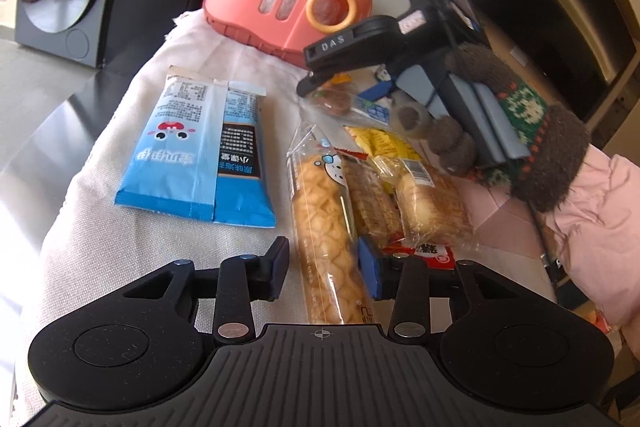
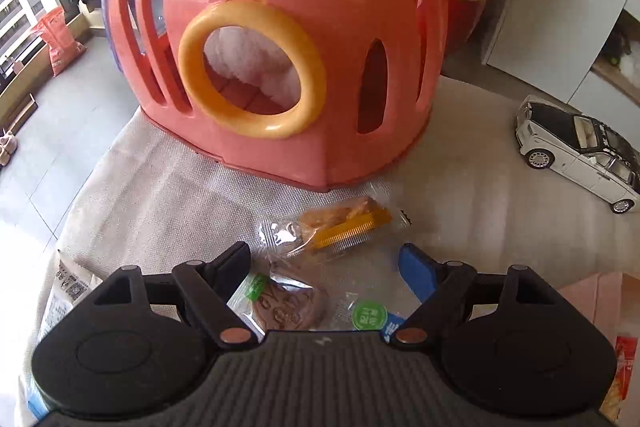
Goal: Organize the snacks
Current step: 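Grasp the blueberry lollipop packet with the right tool while the left holds the bread stick, then carry the bread stick into the pink box with the left tool while the right carries the lollipop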
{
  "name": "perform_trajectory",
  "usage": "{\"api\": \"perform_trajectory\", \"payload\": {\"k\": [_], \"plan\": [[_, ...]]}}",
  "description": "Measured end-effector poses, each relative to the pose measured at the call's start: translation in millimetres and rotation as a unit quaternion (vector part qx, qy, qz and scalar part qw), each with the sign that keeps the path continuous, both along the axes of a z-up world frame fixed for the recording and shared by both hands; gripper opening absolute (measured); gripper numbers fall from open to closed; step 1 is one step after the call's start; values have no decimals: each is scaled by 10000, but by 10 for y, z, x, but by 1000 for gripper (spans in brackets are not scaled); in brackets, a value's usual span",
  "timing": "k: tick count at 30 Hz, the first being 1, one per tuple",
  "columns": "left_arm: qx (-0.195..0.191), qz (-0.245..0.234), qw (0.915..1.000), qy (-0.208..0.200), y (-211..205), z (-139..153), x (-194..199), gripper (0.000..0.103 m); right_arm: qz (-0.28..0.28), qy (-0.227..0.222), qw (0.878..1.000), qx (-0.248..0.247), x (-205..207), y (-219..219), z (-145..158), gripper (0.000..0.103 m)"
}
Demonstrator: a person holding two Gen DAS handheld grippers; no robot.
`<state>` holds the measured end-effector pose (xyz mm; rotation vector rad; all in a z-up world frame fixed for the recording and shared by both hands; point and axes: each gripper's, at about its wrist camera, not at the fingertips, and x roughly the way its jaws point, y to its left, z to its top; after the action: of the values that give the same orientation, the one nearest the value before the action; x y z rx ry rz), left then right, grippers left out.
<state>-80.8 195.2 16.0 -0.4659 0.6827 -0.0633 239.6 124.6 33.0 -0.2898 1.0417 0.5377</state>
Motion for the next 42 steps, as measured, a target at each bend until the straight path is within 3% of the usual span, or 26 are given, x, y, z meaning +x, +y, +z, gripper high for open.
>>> {"api": "perform_trajectory", "payload": {"k": [2, 4, 10, 13, 20, 27, 29, 32, 36, 39, 42], "plan": [[8, 39, 10000, 7, -8, 8, -26, 42, 244, 60, 9997, 19, -153, -33, 14, 79], [43, 59, 10000, 6, -31, 27, -57, 39, 493, 210, 9986, 32, -311, -61, 3, 70], [182, 99, 9998, 16, -138, 45, -192, 38, 904, 92, 9958, -67, -784, -127, 44, 44], [264, 96, 9996, 49, -173, 60, -259, 38, 1052, 313, 9939, 69, -939, -214, 128, 40], [482, 226, 9985, 102, -156, 121, -412, 36, 1329, 612, 9890, 216, -1276, -372, 251, 40], [483, 347, 9982, 81, -93, 137, -356, 35, 998, 178, 9936, 502, -1146, -555, 507, 43], [466, 329, 9983, 82, -99, 124, -331, 35, 887, 80, 9943, 583, -1066, -614, 557, 51], [411, 354, 9985, 74, -89, 120, -284, 35, 903, -10, 9942, 585, -1018, -616, 538, 67], [396, 294, 9987, 122, -109, 86, -186, 38, 1157, 345, 9902, 700, -1051, -533, 417, 67], [520, 197, 9984, 138, -168, 54, -119, 39, 1293, 259, 9906, 369, -1137, -402, 277, 67], [709, 103, 9973, 157, -210, 32, -75, 40, 1095, 403, 9929, 243, -1113, -344, 138, 62]]}}
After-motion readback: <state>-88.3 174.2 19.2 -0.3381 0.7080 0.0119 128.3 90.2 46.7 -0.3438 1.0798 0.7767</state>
